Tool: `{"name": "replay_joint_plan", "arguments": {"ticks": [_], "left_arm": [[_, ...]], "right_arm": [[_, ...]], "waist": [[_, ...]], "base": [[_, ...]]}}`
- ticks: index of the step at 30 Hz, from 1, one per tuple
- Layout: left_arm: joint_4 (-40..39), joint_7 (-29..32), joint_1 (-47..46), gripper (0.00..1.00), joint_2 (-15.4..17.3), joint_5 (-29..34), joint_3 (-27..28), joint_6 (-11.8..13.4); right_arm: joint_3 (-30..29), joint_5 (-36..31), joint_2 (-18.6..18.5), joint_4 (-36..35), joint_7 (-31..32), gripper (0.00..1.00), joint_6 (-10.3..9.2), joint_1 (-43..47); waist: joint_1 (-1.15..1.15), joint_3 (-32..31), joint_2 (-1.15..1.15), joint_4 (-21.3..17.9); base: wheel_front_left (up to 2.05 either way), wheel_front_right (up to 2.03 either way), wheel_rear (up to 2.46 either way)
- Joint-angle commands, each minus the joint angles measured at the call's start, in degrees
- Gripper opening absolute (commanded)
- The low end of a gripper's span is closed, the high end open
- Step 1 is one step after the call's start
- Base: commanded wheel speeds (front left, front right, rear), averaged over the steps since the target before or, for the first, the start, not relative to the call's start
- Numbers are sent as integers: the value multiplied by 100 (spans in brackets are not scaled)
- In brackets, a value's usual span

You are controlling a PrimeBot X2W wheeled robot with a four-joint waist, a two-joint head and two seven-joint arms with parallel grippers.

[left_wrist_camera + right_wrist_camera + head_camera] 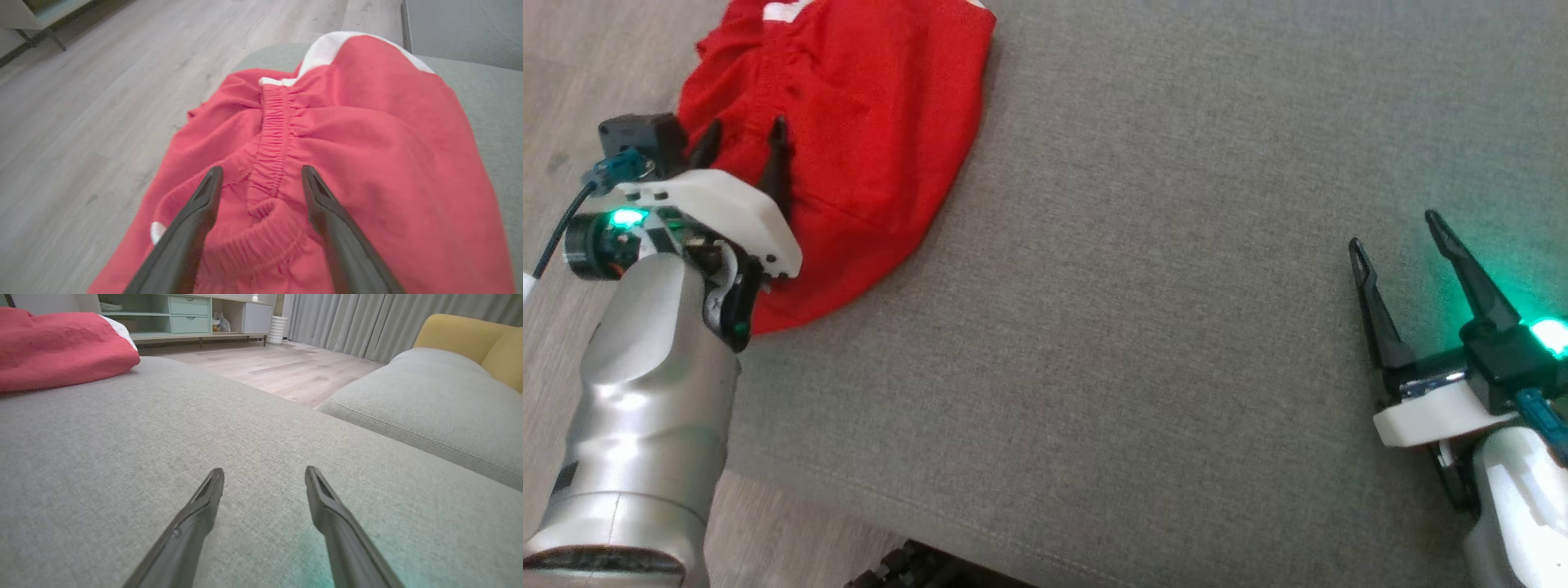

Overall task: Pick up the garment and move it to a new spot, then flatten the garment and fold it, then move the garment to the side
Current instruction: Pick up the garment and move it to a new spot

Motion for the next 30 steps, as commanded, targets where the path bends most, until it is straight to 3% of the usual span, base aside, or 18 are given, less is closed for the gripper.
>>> {"name": "replay_joint_plan", "arguments": {"ticks": [1,7,8,9,10,22,30], "left_arm": [[-175,-42,-246,100,378,-208,-15,11],[-189,20,-249,100,581,-1003,-842,10],[-191,-16,-260,55,633,-1081,-963,10],[-198,-89,-281,19,682,-1155,-1060,10],[-215,-168,-311,0,724,-1218,-1158,10],[-715,-1094,-968,0,1563,-1451,-1925,9],[-1737,-777,-1520,0,2129,-1305,-2216,11]], "right_arm": [[107,2,-77,-87,-32,100,-4,-73],[55,5,-117,-123,-32,100,-4,-134],[40,5,-116,-123,-32,100,-4,-148],[21,5,-111,-123,-32,100,-4,-162],[11,4,-106,-122,-32,100,-4,-178],[75,87,423,-9,-32,100,-4,-343],[110,210,876,52,-32,100,-4,-355]], "waist": [[0,129,0,-73],[0,298,0,-148],[0,314,0,-161],[0,327,0,-172],[0,339,0,-183],[0,-191,0,-671],[0,-782,0,-1518]], "base": [[0,0,0],[0,0,0],[0,0,0],[0,0,0],[0,0,0],[0,0,0],[0,0,0]]}}
